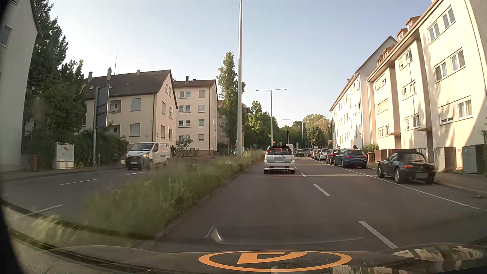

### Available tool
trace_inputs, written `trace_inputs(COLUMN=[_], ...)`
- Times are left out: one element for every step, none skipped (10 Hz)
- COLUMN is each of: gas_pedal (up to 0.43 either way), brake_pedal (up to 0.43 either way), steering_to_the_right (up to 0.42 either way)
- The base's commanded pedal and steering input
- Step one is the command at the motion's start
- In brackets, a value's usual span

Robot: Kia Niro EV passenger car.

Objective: Follow the waypoints while adhering to traffic rules and regulations

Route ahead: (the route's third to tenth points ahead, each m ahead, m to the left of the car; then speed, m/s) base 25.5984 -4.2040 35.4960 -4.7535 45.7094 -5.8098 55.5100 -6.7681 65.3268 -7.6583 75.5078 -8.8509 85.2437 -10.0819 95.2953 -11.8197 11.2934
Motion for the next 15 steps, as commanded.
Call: trace_inputs(gas_pedal=[0.059,0.059,0.047,0.047,0.047,0.047,0.047,0.047,0.047,0.039,0.039,0.028,0.020,0.020,0.020], brake_pedal=[0.000,0.000,0.000,0.000,0.000,0.000,0.000,0.000,0.000,0.000,0.000,0.000,0.000,0.000,0.000], steering_to_the_right=[0.007,0.008,0.008,0.009,0.009,0.009,0.010,0.010,0.010,0.010,0.010,0.010,0.010,0.010,0.010])
